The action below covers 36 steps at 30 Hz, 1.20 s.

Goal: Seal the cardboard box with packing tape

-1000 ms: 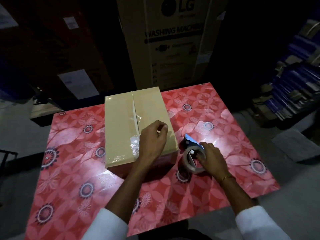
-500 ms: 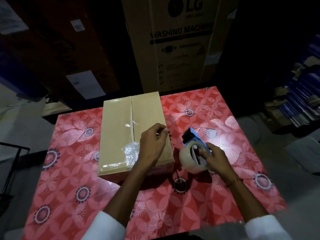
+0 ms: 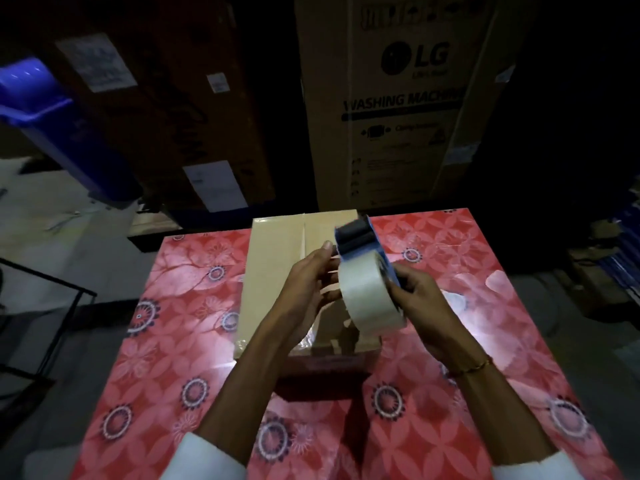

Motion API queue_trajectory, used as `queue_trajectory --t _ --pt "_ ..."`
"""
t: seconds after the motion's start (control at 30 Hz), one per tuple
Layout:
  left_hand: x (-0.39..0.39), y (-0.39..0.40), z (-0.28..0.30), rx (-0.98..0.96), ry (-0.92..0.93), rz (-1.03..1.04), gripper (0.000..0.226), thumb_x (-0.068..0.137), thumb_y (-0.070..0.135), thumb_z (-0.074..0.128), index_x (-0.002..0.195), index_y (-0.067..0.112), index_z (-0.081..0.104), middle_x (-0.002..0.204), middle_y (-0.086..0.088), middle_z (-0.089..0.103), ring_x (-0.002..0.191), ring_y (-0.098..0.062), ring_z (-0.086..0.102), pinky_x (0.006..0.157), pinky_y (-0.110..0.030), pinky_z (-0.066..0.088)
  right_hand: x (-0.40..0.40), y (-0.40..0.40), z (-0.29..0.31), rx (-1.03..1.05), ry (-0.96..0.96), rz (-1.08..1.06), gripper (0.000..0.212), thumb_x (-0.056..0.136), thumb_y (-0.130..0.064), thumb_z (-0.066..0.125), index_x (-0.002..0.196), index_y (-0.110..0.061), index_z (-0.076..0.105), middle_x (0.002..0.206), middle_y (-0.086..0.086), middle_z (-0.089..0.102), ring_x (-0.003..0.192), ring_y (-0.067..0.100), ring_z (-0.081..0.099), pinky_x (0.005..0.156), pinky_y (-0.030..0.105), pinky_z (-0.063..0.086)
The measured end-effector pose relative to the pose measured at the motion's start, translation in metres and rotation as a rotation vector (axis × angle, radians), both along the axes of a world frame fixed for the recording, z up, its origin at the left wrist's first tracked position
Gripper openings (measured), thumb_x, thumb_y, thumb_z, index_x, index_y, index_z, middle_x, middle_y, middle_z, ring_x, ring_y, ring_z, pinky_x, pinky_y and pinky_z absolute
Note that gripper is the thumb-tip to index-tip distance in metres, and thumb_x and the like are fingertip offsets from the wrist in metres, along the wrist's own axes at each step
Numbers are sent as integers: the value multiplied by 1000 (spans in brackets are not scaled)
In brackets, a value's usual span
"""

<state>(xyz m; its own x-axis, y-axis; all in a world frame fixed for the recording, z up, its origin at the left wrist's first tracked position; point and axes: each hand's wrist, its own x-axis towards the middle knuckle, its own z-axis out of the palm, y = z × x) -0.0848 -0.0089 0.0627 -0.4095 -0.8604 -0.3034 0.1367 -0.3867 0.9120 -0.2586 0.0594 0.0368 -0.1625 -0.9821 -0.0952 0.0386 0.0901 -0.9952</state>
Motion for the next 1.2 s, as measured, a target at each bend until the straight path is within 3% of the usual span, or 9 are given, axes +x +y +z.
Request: queue_trajectory --t 0.13,0.23,0.37,0.47,0.6,0.7,0.93,1.13,1.2 --pt "30 -7 -2 -21 -8 9 46 101 44 51 126 9 67 124 -18 70 120 -41 61 106 -53 43 41 -10 -3 78 -78 73 20 98 -18 61 113 -14 73 105 12 76 91 25 73 69 37 55" --pt "46 -10 0 -9 -55 35 46 101 42 52 125 5 65 120 -16 71 106 -34 67 87 -40 53 65 -13 -1 154 -131 104 22 97 -18 62 115 -12 72 104 16 76 80 25 72 57 32 55" --pt "59 -10 -2 15 -68 63 38 102 34 52 117 3 67 100 -9 74 90 -24 67 71 -30 53 82 -13 -4 173 -104 115 22 96 -18 64 115 -12 72 106 16 76 91 39 73 67 44 60" --pt "64 -8 -8 -1 -87 37 35 101 33 54 115 3 67 100 -9 73 93 -27 65 78 -36 52 78 -15 -8 139 -53 89 25 96 -9 60 119 -14 71 110 13 75 94 33 72 68 32 57" --pt "70 -4 -15 -16 -122 -7 35 101 32 54 119 6 68 105 -9 72 96 -26 65 82 -37 50 61 -26 5 119 -194 -4 32 98 -17 59 130 -17 62 125 6 67 107 24 68 75 28 58" --pt "71 -2 -18 -1 -120 -37 35 102 33 53 122 8 67 112 -13 71 99 -26 65 82 -35 52 55 -38 16 26 17 71 37 95 -25 64 131 -21 61 128 -1 62 113 15 66 84 30 60" --pt "69 -4 -24 20 -101 -86 35 103 31 51 122 6 66 115 -17 72 99 -25 66 86 -37 52 55 -60 21 5 196 155 13 91 -16 69 104 -11 71 118 4 68 98 20 72 73 23 58" --pt "61 -9 -32 7 -136 -19 30 102 35 52 126 21 62 118 -15 71 109 -38 67 86 -39 50 51 -72 17 11 183 178 7 91 -7 67 95 -5 72 101 4 72 90 12 71 81 24 60" --pt "56 -12 -33 8 -155 3 31 100 38 54 127 23 60 118 -12 71 109 -34 68 88 -40 52 53 -77 14 8 228 166 6 91 -9 67 93 -9 73 99 4 73 93 18 72 85 29 60"
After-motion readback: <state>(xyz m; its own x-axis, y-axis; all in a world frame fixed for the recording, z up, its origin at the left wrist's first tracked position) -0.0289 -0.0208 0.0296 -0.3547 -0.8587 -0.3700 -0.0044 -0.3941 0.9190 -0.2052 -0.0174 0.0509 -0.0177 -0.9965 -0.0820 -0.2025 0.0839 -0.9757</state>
